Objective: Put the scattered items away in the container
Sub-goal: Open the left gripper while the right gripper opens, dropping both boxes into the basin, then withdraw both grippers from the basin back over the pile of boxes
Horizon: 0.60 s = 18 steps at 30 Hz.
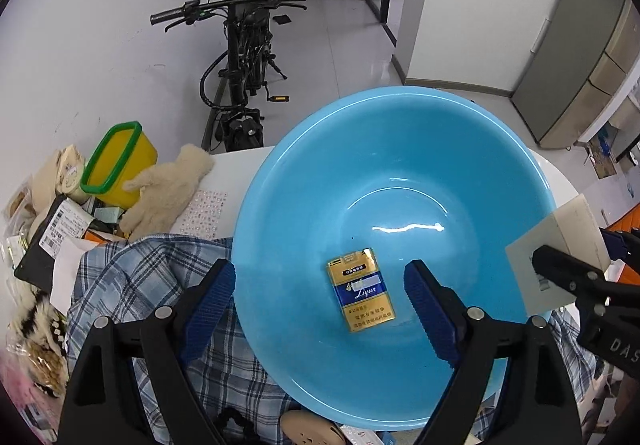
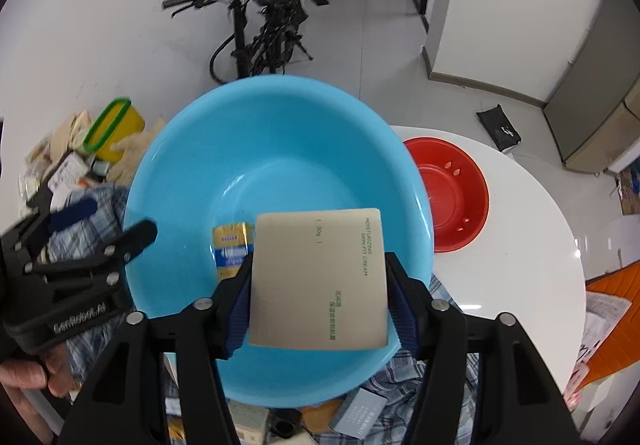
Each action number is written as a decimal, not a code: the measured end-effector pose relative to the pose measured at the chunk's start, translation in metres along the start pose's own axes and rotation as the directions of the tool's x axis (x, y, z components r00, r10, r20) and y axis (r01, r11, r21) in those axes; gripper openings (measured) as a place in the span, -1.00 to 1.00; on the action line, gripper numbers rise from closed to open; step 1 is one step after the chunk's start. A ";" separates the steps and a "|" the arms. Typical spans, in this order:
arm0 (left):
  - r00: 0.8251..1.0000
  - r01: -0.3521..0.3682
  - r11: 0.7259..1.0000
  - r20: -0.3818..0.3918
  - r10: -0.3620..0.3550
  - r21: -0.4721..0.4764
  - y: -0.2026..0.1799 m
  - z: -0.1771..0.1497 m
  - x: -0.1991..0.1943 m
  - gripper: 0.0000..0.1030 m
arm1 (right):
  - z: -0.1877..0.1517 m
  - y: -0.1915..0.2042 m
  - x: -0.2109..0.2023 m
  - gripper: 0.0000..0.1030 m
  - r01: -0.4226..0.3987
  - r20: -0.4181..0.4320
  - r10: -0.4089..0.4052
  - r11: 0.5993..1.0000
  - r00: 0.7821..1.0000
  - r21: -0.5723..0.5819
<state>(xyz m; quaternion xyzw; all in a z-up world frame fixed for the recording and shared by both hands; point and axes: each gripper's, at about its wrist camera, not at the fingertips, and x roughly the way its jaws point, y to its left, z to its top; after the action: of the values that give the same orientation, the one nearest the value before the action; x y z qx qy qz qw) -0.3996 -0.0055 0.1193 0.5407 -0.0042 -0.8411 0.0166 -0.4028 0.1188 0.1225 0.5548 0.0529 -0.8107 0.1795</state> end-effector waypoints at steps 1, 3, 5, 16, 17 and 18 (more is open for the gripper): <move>1.000 -0.001 1.000 0.000 0.001 -0.003 0.001 0.000 0.000 0.71 | 0.001 -0.001 0.001 0.43 -0.002 0.005 0.002 1.000 1.000 0.018; 1.000 -0.002 1.000 0.004 0.002 -0.001 0.001 -0.001 -0.001 0.71 | 0.001 -0.003 0.001 0.54 0.004 0.009 -0.004 0.999 1.000 0.034; 1.000 0.000 1.000 0.007 0.000 0.001 0.002 0.000 -0.003 0.71 | 0.001 -0.002 0.002 0.55 0.016 0.008 -0.016 1.000 1.000 0.026; 1.000 0.009 1.000 0.000 -0.009 0.011 0.000 -0.003 0.002 0.71 | 0.000 -0.002 0.005 0.55 0.024 0.007 -0.024 0.999 1.000 0.021; 1.000 0.008 1.000 0.002 -0.008 0.013 -0.001 -0.003 0.002 0.71 | 0.000 -0.002 0.005 0.55 0.027 0.011 -0.028 0.999 1.000 0.023; 1.000 0.012 1.000 0.004 -0.012 0.014 -0.001 -0.003 0.002 0.71 | -0.001 -0.002 0.005 0.55 0.032 0.018 -0.033 0.999 0.999 0.024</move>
<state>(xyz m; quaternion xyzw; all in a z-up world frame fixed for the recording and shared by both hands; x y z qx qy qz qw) -0.3975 -0.0042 0.1157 0.5389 -0.0070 -0.8423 0.0079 -0.4043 0.1194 0.1171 0.5484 0.0505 -0.8192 0.1601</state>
